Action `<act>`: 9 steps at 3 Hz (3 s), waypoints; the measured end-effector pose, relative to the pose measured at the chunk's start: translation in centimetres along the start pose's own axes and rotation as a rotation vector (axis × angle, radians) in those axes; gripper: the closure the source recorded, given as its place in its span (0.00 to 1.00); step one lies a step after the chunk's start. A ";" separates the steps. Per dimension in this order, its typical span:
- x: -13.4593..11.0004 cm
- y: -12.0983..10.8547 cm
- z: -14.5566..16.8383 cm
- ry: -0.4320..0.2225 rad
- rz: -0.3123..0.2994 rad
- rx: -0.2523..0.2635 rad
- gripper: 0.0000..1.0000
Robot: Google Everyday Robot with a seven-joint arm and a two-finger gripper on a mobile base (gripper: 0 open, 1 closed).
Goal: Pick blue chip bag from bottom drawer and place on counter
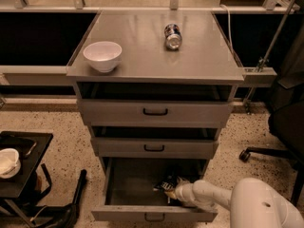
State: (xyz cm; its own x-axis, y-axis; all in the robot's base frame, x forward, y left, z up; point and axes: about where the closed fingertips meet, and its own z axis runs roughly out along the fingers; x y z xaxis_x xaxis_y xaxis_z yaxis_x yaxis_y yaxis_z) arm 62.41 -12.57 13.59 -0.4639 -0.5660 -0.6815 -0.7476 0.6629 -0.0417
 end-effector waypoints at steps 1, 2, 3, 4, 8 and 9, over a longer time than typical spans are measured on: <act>-0.9 0.5 -1.7 -0.013 -0.021 0.019 1.00; -5.1 -1.0 -7.2 -0.075 -0.112 0.130 1.00; -10.6 -3.8 -16.7 -0.158 -0.187 0.333 1.00; -13.0 -4.1 -26.1 -0.159 -0.228 0.475 1.00; -15.5 2.4 -34.4 -0.127 -0.295 0.538 1.00; -20.7 6.5 -39.6 -0.123 -0.394 0.604 1.00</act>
Offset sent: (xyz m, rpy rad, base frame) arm -0.1108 -0.0012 0.2002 -0.0746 -0.3337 0.0061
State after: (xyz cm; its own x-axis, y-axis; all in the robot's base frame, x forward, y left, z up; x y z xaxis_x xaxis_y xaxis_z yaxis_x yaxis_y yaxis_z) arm 48.36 -15.95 56.32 -0.1318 -0.7825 -0.6085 -0.4389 0.5965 -0.6720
